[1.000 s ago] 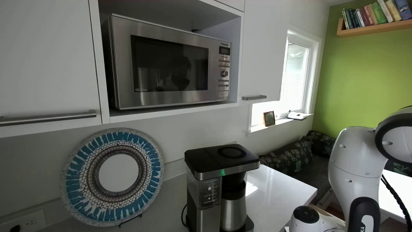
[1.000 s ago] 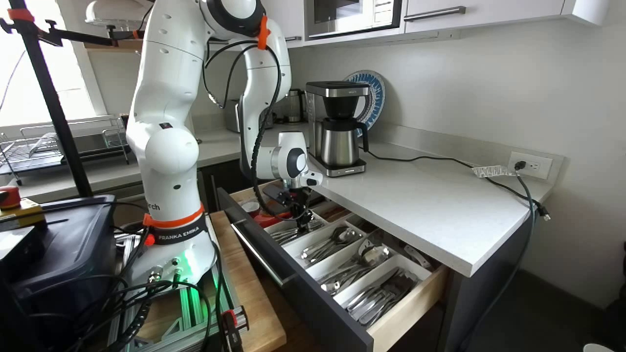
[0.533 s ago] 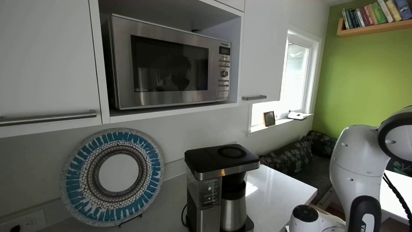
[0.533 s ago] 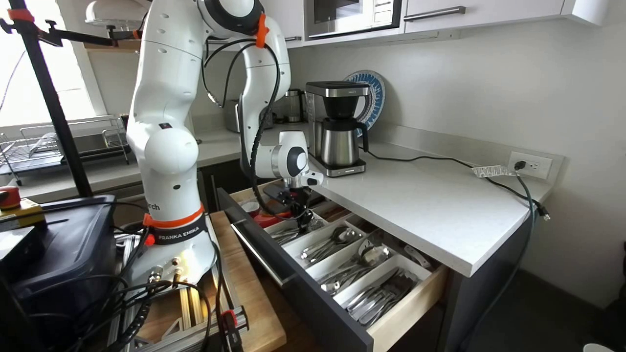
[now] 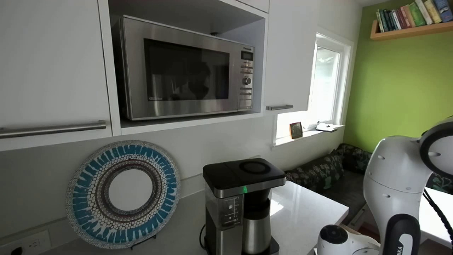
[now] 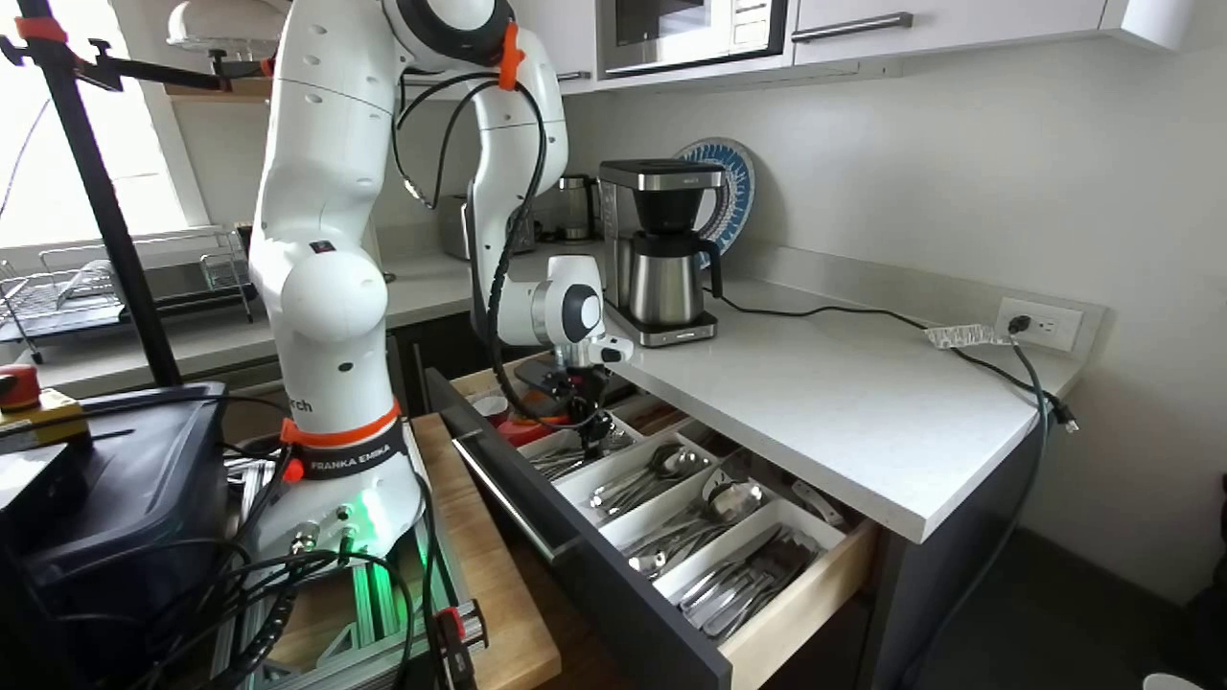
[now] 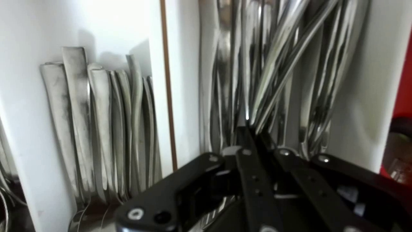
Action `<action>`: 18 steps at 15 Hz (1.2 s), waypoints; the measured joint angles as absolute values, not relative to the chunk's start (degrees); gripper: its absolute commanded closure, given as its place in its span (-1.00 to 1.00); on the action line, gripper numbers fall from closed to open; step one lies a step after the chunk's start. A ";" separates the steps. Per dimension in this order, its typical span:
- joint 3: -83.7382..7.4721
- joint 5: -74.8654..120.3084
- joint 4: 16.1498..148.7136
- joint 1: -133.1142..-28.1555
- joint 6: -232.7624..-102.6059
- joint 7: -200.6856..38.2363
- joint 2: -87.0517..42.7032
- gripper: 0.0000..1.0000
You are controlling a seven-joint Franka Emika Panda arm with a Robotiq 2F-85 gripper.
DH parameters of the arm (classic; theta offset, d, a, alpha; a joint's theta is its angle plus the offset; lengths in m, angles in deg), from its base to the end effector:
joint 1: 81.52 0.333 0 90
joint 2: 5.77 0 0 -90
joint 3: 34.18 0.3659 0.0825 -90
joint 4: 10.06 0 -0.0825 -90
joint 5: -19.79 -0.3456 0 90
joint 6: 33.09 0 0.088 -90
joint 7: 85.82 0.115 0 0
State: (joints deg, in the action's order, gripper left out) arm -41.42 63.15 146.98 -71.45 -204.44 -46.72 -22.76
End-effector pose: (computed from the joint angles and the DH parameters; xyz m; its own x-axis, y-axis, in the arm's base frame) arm 0.3648 0.0632 0.2019 0.9924 0.1224 -0.0133 0.1230 -0.9826 0.1392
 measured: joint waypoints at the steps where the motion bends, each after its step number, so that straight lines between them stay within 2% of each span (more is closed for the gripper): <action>1: -41.25 63.14 146.95 -71.57 -204.09 -46.72 -22.68 0.84; 2: -41.24 63.14 147.00 -71.58 -203.61 -46.72 -22.50 0.83; 4: -41.15 63.14 146.99 -71.76 -202.87 -46.72 -22.14 1.00; 9: -40.54 63.13 146.98 -71.97 -202.39 -46.74 -21.58 0.96; 10: -40.51 63.13 146.98 -72.00 -202.33 -46.74 -21.56 0.88; 11: -40.46 63.13 146.98 -72.00 -202.19 -46.74 -21.48 0.36; 12: -40.36 63.13 146.97 -72.00 -201.79 -46.74 -21.28 0.95; 13: -40.20 63.13 146.98 -72.00 -201.25 -46.74 -20.94 0.92; 15: -40.08 63.13 146.99 -72.02 -199.81 -46.76 -20.17 1.00; 18: -40.00 63.07 147.10 -72.14 -199.29 -46.85 -19.34 0.97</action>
State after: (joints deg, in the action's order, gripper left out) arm -40.00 63.07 147.10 -72.14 -199.29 -46.85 -19.34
